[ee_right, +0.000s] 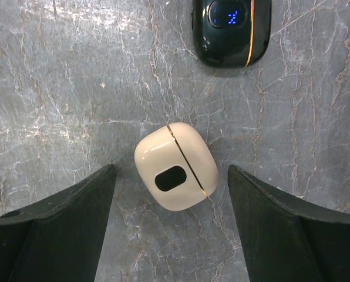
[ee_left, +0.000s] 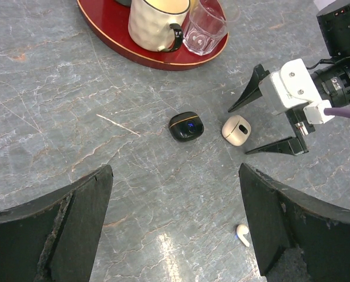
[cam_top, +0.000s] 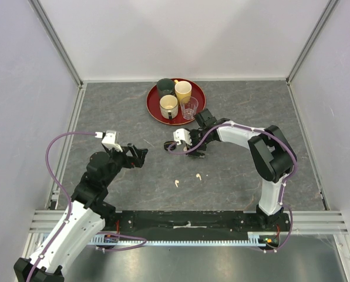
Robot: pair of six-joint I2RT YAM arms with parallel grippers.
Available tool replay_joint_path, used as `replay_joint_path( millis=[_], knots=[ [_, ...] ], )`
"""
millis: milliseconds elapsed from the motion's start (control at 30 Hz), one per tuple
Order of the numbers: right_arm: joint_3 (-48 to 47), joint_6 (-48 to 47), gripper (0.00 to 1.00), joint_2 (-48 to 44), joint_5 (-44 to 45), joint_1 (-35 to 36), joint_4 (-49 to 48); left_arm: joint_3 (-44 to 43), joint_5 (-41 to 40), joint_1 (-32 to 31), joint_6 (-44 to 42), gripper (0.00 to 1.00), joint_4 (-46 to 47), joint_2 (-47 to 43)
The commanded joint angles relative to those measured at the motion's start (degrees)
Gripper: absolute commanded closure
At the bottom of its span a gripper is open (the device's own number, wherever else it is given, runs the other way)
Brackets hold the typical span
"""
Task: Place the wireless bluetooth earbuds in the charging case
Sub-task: Pick up the charging case at the center of the board.
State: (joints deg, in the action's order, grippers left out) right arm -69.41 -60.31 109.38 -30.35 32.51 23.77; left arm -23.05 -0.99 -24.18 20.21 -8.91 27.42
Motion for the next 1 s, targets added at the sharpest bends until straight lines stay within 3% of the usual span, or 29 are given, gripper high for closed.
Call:
replay_joint_path(
  millis=[0,467,600,733,967],
  knots=[
    [-2.1,-1.5,0.18,0.9,-0.9,-0.6,5.1,0.0,-0.1,0.0,-1.2,0.05,1.6,-0.2],
    [-0.6,3.8,0.31,-0.8,-3.0,-0.3,7.2,0.1,0.3,0.0,-1.0,0.05,1.8,0.2],
    [2.2,4.3,0.28,-2.9,-0.7,-0.1,2.2,0.3,0.2,0.1,-1.0,0.05,2.0,0.0],
    [1.5,3.1,0.21,-2.1,-1.2,0.0,2.0,0.1,0.4,0.1,-1.1,0.05,1.8,0.1],
    [-0.5,4.8,0.19,-0.4,-0.2,0.2,1.8,0.3,0.3,0.1,-1.0,0.05,1.7,-0.5]
  ],
)
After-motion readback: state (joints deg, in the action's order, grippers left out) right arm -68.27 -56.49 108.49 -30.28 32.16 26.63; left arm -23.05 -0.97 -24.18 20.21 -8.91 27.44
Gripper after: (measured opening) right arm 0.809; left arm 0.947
